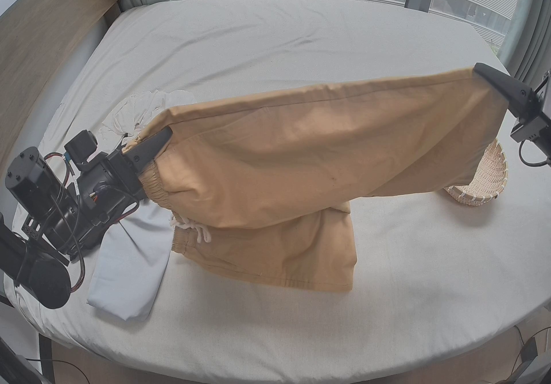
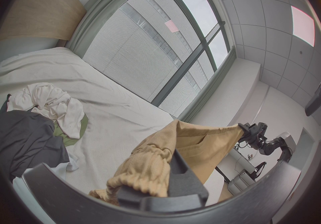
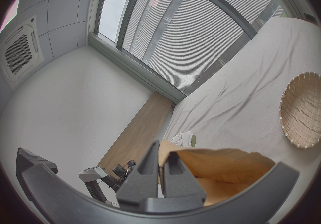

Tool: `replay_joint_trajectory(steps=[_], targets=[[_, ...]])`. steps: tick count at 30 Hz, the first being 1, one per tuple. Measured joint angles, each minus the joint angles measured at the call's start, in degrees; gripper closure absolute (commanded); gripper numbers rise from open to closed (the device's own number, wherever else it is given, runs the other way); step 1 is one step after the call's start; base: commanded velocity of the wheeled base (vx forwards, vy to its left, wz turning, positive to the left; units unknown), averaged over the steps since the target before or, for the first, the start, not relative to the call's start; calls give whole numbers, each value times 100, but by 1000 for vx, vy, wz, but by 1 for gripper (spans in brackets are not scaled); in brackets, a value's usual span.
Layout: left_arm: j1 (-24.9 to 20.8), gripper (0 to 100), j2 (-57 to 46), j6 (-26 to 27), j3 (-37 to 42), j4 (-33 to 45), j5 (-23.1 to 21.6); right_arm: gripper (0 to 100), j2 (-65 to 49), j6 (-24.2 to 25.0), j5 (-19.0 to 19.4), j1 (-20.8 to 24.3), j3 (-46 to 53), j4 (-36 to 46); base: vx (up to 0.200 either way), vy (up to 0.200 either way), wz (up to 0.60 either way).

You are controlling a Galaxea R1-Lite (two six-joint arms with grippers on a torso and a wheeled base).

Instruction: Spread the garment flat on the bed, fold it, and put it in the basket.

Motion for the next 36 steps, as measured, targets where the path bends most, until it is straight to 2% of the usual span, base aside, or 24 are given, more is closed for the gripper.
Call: replay_joint_trajectory(steps=[6,15,23,36], targets=[[5,100,33,2,11,0,1,100,100,-184,-2,-7,182,-68,0,0,0],[24,100,101,15,-1,0,9,100,909,-521,-16,-49,573,-550,0,0,0],[22,100,127,13,0,2,11,100,1357,-738,-33,-30,612,-578,0,0,0],[39,100,156,17,22,0,11,100,1670,-775,-29,-121,656,-645,0,0,0]])
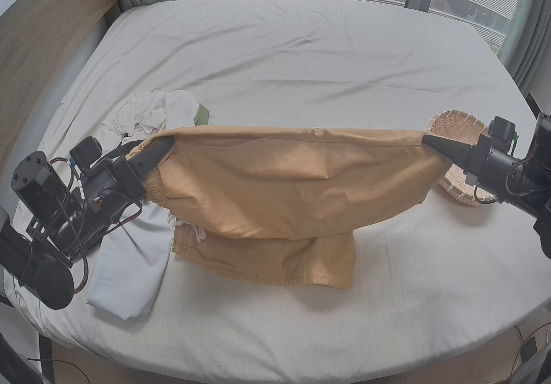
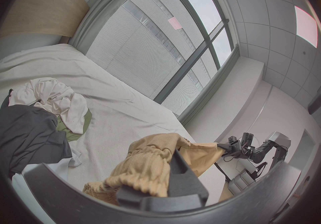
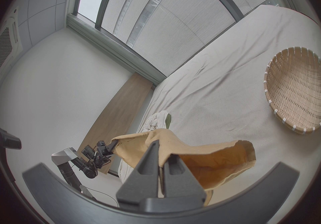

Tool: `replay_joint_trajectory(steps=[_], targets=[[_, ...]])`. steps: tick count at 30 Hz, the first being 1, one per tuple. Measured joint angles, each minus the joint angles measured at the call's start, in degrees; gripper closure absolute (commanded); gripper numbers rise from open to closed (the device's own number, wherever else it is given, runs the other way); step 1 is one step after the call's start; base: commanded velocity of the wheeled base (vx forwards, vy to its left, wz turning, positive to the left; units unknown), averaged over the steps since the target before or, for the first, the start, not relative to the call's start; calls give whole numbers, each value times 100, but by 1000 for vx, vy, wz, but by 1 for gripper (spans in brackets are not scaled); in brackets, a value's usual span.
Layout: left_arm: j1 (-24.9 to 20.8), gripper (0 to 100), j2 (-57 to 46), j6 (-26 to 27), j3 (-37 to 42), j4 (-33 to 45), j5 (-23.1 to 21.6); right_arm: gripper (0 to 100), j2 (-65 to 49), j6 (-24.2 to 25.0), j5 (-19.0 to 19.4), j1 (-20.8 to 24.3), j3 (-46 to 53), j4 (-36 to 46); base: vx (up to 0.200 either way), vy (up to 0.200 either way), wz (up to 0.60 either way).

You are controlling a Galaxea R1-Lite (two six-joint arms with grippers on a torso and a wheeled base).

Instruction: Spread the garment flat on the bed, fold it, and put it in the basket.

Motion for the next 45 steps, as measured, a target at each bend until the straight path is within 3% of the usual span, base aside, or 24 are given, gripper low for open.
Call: replay_joint_trajectory(steps=[13,22,33,40,41,43,44,45], targets=[[24,100,488,-33,-452,-2,189,100,395,38,-12,-212,13,-770,0,0,0],[20,100,1370,-71,-1652,-2,822,100,1042,217,-4,-507,-361,-1415,0,0,0],[-15,100,2360,-79,-3035,2,1070,100,2264,485,-33,-649,-1315,-2228,0,0,0],[-15,100,2839,-101,-3892,184,1173,100,2915,490,-371,-616,-2153,-2439,0,0,0],[-11,0,2884,-101,-3973,252,1180,100,2994,488,-404,-610,-2231,-2486,0,0,0],[-4,0,2953,-104,-4083,343,1182,100,3110,490,-435,-599,-2319,-2497,0,0,0],[2,0,2985,-104,-4128,378,1173,0,3167,488,-446,-590,-2356,-2503,0,0,0],[7,0,3011,-105,-4170,422,1167,0,3228,485,-461,-584,-2384,-2514,0,0,0]])
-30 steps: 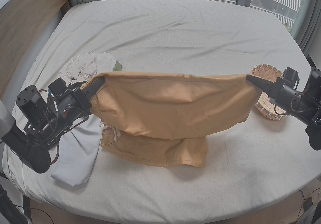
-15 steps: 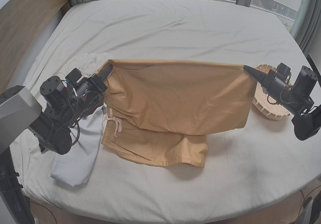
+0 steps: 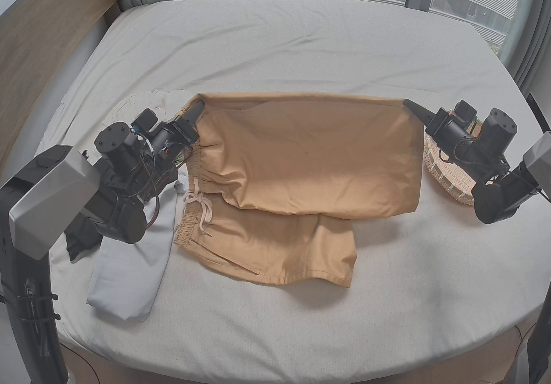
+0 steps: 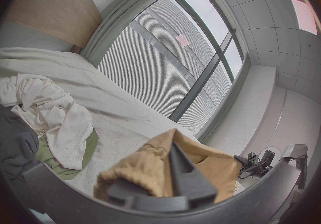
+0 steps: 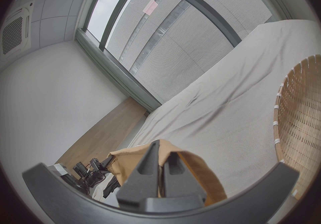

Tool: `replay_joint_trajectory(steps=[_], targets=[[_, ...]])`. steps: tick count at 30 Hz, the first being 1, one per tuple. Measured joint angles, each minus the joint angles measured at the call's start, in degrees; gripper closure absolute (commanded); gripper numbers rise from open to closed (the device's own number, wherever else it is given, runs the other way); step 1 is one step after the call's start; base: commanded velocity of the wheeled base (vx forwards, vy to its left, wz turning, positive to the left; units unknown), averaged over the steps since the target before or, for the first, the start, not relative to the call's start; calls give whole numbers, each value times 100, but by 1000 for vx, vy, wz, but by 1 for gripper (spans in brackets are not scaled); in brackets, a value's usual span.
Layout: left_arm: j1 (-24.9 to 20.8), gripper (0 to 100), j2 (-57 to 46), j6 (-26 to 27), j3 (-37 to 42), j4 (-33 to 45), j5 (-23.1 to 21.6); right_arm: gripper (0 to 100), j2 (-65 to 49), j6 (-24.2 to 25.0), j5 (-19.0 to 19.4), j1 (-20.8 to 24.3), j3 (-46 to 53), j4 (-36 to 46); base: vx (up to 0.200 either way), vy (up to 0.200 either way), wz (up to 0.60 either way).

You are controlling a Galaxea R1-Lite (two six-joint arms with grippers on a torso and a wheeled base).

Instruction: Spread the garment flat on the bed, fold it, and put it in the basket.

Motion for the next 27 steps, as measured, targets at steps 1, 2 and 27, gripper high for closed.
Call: replay_joint_trajectory(steps=[1,2,27], targets=[[4,0,22,-2,-39,57,-5,0,56,0,-33,7,-26,-11,0,0,0],[6,0,43,-2,-76,129,0,0,118,-1,-106,13,-50,-30,0,0,0],[26,0,-336,178,1113,503,440,0,-265,-578,-249,138,2651,-1012,0,0,0]])
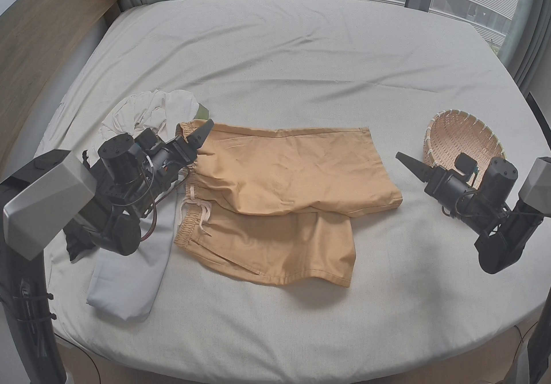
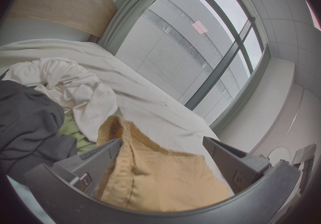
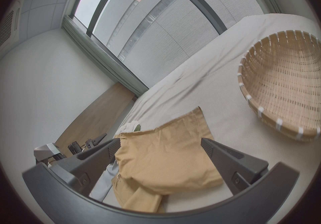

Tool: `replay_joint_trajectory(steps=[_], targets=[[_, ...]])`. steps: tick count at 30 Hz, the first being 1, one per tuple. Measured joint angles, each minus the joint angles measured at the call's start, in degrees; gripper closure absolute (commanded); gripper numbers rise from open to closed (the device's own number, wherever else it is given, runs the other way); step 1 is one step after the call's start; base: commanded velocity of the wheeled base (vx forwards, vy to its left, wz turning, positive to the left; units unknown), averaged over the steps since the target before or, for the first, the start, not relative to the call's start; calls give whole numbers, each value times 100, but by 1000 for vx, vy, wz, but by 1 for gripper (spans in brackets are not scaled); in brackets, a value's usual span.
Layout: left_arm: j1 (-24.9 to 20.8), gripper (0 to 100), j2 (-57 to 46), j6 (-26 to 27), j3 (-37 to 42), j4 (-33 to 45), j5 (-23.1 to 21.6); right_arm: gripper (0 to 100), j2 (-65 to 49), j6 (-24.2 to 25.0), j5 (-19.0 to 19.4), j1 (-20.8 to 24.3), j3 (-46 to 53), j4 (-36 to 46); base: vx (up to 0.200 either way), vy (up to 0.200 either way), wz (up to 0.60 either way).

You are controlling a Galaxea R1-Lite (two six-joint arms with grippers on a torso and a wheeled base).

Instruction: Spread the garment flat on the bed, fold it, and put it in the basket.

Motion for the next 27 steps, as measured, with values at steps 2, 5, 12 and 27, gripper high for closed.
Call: replay_joint_trajectory(steps=[2,5,12,27], targets=[[0,0,-144,116,422,-141,0,0,-69,-35,6,35,245,0,0,0,0],[-11,0,-318,233,968,-400,-7,0,-138,-61,11,85,512,-4,0,0,0],[-9,0,-802,408,2575,-805,-221,0,-196,-116,16,407,1276,-1,0,0,0],[143,0,-1139,770,4127,-967,-827,0,681,-562,-167,1256,1690,-6,0,0,0]])
